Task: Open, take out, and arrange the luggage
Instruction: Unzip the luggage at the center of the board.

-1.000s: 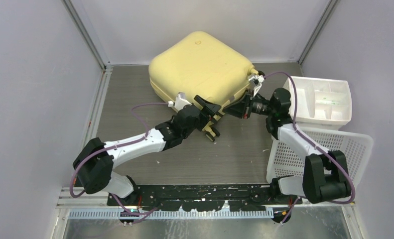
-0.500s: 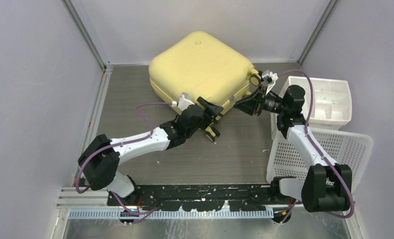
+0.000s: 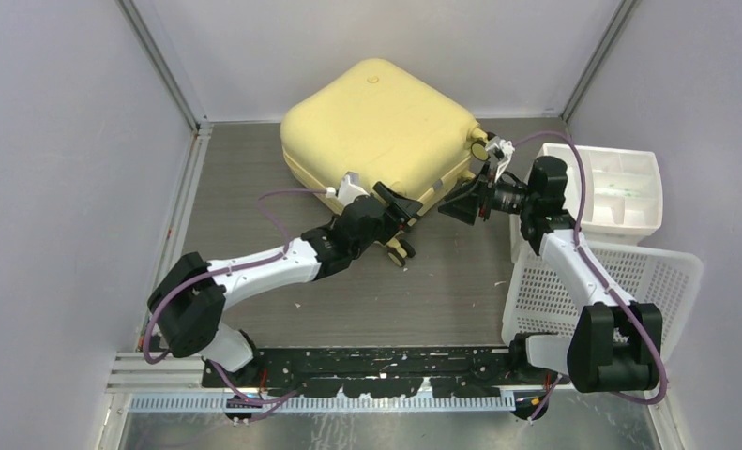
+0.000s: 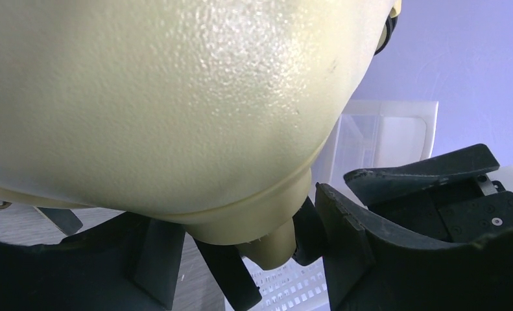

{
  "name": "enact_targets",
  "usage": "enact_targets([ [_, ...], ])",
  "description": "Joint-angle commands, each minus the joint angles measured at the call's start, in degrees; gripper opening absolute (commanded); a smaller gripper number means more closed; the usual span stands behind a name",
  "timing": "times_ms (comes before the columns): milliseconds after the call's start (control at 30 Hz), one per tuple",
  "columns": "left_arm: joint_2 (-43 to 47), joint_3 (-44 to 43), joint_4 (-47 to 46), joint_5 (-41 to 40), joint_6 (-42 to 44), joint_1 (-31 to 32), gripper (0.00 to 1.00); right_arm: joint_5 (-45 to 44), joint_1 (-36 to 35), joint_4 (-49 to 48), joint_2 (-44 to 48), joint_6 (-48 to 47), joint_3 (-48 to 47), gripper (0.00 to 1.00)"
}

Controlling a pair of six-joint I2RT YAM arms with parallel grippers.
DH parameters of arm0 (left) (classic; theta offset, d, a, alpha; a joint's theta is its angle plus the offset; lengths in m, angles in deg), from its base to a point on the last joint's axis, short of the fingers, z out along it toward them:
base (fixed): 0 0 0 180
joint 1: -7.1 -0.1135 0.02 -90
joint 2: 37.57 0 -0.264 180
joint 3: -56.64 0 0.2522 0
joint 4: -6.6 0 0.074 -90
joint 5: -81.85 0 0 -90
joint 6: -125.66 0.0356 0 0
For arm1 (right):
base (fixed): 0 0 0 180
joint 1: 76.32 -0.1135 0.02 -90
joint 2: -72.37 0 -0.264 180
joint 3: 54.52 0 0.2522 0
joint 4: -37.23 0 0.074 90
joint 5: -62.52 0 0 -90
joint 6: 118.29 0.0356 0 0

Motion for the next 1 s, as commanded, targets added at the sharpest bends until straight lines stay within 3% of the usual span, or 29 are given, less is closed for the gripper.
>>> enact_targets([
  [0,3.98,-3.41,-7.12,-1.51,6.56,-2.03,0.01,0.58,0.15,10.87,0.38,-15.89,-1.65,0.61],
  [233,4.79,-6.08,-9.03,2.00,7.84,-2.48,0.01,-3.46,-1.03,12.04,0.17,-28.55,3.39,0.83],
  [433,4.55,-7.28,-12.93,2.53,6.29,-2.63,0.01,-8.17,-7.88,13.91,-0.72,-40.09,5.04,0.86],
  [633,5.07,-10.36,-15.07,1.08,6.45,-2.61,0.00,-17.99,-13.29,-10.30,-2.40,-23.63,10.79,0.85],
  [833,5.86,-12.00,-17.86,-1.18,6.53,-2.63,0.00,-25.72,-17.77,-24.62,-3.94,-15.70,14.70,0.83],
  [967,5.67,-13.55,-19.02,-2.00,6.18,-2.59,0.00,-32.03,-20.62,-26.85,-4.82,-12.62,14.30,0.81],
])
